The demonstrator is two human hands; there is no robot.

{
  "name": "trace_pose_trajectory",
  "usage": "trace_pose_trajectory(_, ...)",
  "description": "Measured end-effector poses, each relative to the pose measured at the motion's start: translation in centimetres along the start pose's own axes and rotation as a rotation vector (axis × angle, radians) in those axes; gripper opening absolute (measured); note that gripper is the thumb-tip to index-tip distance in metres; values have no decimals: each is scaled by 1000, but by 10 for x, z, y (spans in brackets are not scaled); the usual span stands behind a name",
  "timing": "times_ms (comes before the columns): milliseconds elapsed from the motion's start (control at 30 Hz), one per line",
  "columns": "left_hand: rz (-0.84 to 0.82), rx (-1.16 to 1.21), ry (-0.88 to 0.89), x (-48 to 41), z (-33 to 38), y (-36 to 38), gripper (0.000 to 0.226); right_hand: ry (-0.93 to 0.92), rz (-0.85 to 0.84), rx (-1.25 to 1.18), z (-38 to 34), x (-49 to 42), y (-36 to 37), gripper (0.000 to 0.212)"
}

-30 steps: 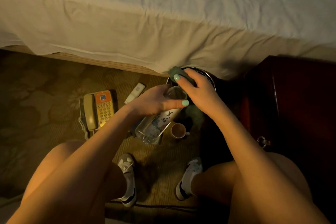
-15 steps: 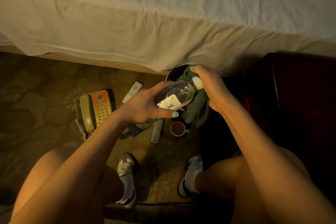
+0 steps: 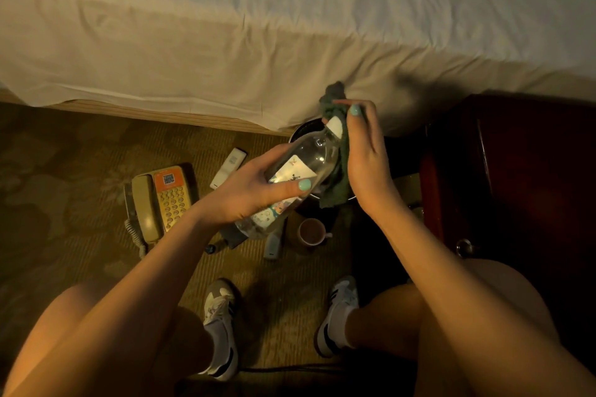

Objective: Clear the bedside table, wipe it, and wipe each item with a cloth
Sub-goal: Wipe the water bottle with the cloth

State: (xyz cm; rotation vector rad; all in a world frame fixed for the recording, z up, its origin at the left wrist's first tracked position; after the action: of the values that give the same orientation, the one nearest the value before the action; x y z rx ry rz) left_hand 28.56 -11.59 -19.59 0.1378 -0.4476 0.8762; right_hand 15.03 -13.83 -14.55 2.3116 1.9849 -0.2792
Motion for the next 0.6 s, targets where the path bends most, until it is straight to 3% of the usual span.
trace_pose_trajectory(167, 66, -86, 8, -5, -1, -2, 59, -24, -115, 225, -4, -8, 0, 16)
trace_pose_trajectory(367, 55, -362, -4, 0, -9, 2, 66, 231, -313, 409, 31, 1, 6, 29)
trace_pose_trajectory(433, 68, -355, -1, 0, -10, -1, 63, 315, -271, 312, 35, 1, 6, 27)
trace_pose_trajectory(600, 69, -170, -1, 0, -4, -6, 63, 640, 148, -221, 62, 21, -7, 26)
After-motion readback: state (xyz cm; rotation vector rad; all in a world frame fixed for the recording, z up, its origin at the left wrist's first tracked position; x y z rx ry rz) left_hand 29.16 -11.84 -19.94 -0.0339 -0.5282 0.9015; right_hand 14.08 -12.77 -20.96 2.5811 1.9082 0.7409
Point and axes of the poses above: each hand's wrist, its own x-axis away from the middle knuckle, its own y-axis out of the palm, z = x × y, the point moved 10 cm from there along -x, towards the middle knuckle, and after that the axes turned 9 degrees about -y, right-handed, at the moved point
